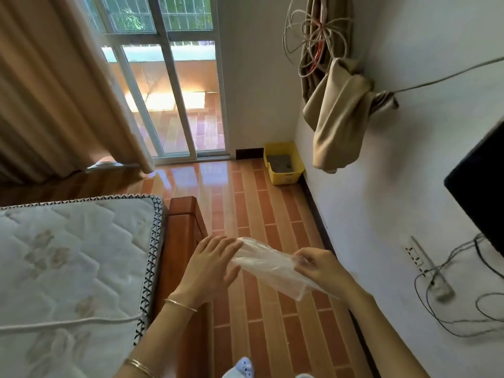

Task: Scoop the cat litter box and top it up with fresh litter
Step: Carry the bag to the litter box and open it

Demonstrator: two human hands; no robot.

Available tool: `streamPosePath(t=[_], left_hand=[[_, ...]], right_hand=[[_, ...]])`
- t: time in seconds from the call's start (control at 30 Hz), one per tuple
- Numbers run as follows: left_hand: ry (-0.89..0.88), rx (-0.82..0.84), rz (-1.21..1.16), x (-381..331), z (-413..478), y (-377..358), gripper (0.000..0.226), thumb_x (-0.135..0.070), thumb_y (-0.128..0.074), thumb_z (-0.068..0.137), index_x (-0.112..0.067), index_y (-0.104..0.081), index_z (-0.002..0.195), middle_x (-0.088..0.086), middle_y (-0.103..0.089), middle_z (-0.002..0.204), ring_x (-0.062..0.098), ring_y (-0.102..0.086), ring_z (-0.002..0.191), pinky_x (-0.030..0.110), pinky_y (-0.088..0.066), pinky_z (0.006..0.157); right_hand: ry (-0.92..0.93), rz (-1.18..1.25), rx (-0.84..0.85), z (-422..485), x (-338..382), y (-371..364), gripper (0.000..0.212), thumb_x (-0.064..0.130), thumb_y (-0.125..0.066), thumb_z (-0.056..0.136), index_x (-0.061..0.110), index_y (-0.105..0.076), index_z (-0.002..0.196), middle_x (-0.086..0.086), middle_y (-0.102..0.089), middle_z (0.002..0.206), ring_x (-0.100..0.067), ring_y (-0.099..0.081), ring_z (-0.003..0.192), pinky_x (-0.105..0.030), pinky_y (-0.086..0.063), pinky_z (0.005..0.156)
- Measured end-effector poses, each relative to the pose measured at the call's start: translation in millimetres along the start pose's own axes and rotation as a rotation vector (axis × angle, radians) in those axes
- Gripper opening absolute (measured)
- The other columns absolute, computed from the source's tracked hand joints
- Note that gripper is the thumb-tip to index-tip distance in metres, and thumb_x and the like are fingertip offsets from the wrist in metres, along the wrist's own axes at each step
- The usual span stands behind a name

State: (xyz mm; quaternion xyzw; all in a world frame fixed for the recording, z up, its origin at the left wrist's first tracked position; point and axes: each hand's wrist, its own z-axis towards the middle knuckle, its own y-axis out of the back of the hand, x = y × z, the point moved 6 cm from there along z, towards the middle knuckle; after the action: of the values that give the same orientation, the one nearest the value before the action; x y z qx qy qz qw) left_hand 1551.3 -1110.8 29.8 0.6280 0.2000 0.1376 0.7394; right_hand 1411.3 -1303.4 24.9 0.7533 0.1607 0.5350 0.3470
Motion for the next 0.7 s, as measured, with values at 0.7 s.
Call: streamPosePath(t=[0.7], left_hand=[[0.062,0.021,-0.025,159,235,-26,0.051,-0.049,-0.037,0.085,-0.026,-0.054,0.127,-0.008,-0.06,0.125,0.014,-0.056,0.114,0.036,-0.034,0.103]], right_hand=[[0.054,0.031,0.047,295,-1,62,0.015,0.025,-0.06,0.088,0.023,-0.065,0.102,0.009,-0.065,0.094,-0.003,-0.06,0.088,-0.024,-0.053,0.077]])
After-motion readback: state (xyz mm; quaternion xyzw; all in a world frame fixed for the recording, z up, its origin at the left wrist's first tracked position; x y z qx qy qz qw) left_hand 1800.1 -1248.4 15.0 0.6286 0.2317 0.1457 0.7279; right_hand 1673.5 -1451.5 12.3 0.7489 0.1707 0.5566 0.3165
